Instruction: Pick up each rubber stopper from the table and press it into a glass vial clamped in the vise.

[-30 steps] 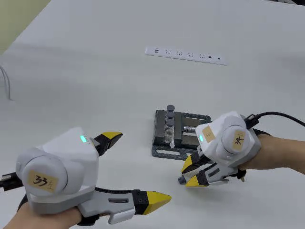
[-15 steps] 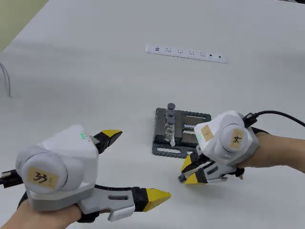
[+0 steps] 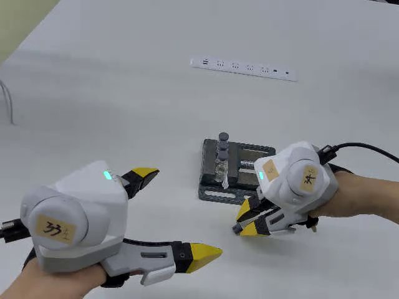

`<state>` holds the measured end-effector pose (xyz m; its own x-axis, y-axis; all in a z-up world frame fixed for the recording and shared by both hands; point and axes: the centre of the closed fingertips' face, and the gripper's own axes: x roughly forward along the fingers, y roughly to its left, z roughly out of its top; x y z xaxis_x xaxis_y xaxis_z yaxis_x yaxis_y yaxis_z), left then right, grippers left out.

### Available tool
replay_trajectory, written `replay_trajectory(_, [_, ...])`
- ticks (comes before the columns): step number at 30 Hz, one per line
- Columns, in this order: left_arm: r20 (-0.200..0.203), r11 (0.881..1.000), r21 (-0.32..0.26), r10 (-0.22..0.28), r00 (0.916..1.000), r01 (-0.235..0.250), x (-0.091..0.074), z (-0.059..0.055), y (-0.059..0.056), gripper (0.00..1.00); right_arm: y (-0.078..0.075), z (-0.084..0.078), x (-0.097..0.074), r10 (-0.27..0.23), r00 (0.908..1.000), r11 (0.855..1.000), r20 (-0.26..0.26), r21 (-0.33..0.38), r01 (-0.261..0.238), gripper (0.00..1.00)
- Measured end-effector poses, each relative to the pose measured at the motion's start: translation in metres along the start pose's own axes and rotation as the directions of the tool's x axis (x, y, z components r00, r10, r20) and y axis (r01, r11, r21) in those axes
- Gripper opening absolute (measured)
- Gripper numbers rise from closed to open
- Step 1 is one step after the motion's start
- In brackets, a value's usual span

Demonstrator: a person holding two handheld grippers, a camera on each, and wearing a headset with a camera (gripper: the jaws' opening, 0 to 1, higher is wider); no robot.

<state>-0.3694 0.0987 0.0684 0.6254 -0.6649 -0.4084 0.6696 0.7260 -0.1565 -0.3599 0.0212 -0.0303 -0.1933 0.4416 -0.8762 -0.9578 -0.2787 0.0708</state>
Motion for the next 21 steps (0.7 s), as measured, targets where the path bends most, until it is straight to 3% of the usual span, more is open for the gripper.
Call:
replay_trajectory(5, [-0.020, 0.999, 0.020, -0.026, 0.9995, 0.027, 0.006, -0.001, -0.006, 0.89, -0.004, -0.001, -0.009, -0.036, 0.9992, 0.999, -0.017, -0.028, 0.036, 0.07])
replay_trajectory(13, [-0.045, 0.993, 0.074, -0.092, 0.9947, 0.096, 0.026, 0.010, -0.018, 0.76, -0.002, 0.005, -0.042, -0.097, 0.9946, 0.989, -0.038, -0.118, 0.092, 0.07])
replay_trajectory(17, [-0.052, 0.986, 0.083, -0.141, 0.9887, 0.145, 0.034, 0.018, -0.025, 0.72, 0.001, 0.017, -0.063, -0.141, 0.9889, 0.963, -0.046, -0.237, 0.127, 0.07])
replay_trajectory(21, [-0.065, 0.974, 0.085, -0.207, 0.9762, 0.212, 0.042, 0.026, -0.036, 0.61, 0.009, 0.033, -0.083, -0.163, 0.9859, 0.939, -0.035, -0.311, 0.145, 0.07])
